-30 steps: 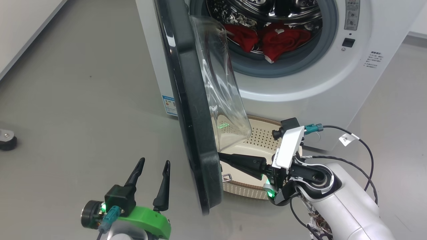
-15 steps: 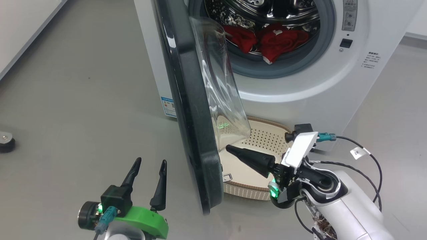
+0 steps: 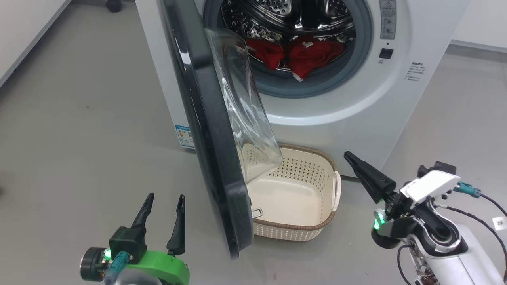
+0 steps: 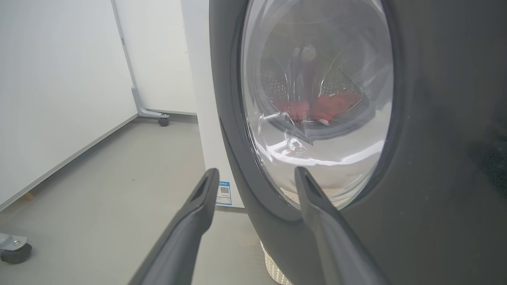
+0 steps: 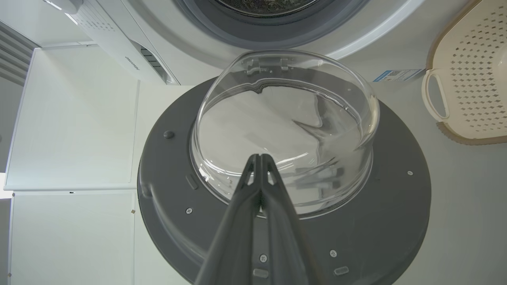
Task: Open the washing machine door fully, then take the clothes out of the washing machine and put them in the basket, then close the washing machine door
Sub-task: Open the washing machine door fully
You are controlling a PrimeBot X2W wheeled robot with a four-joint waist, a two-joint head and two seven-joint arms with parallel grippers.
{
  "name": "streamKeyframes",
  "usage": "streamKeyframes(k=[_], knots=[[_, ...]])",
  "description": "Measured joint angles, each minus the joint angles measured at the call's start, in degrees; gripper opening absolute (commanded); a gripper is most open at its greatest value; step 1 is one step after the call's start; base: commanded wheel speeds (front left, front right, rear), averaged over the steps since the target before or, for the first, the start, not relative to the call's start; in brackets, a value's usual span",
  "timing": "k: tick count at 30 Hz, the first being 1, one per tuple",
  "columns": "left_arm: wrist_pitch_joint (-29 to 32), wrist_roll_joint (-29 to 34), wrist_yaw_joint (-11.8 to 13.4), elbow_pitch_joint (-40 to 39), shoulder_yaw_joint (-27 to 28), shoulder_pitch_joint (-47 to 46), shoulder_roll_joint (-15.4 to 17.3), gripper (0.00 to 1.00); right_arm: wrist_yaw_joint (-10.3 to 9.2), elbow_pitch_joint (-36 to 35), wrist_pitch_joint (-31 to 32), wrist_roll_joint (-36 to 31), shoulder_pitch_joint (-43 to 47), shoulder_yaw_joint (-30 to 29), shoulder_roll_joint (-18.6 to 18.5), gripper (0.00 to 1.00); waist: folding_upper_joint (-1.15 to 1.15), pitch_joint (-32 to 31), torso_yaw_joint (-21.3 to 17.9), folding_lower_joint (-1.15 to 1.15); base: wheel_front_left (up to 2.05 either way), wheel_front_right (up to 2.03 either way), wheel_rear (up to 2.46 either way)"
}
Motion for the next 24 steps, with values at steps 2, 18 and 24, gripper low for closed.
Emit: streamKeyframes(k=[2,18,24], knots=[[0.0,0.04,0.0,-0.22,0.48,0.23,0.08,1.0,-0.01,-0.9,-1.65,-0.99,1.45,-1.1,-0.6,0.19,0.0,-0.14,-0.52,0.0,0.0,0.0,0.0],[0.0,1.44,0.0,-1.46,2.01,0.91,0.29,1.0,0.0,-4.31,-15.22,-16.73,9.12,-4.6,-5.49,1.0,0.0,-0.22,-3.68,0.0,0.0,0.0,0.0],[0.0,1.51,-0.01,-1.23,2.35,1.13,0.31,1.0,0.02,-2.8,-22.37,-27.22,11.71,-4.34,-8.16,1.0,0.0,-0.8,-4.06,0.0,0.0,0.0,0.0]])
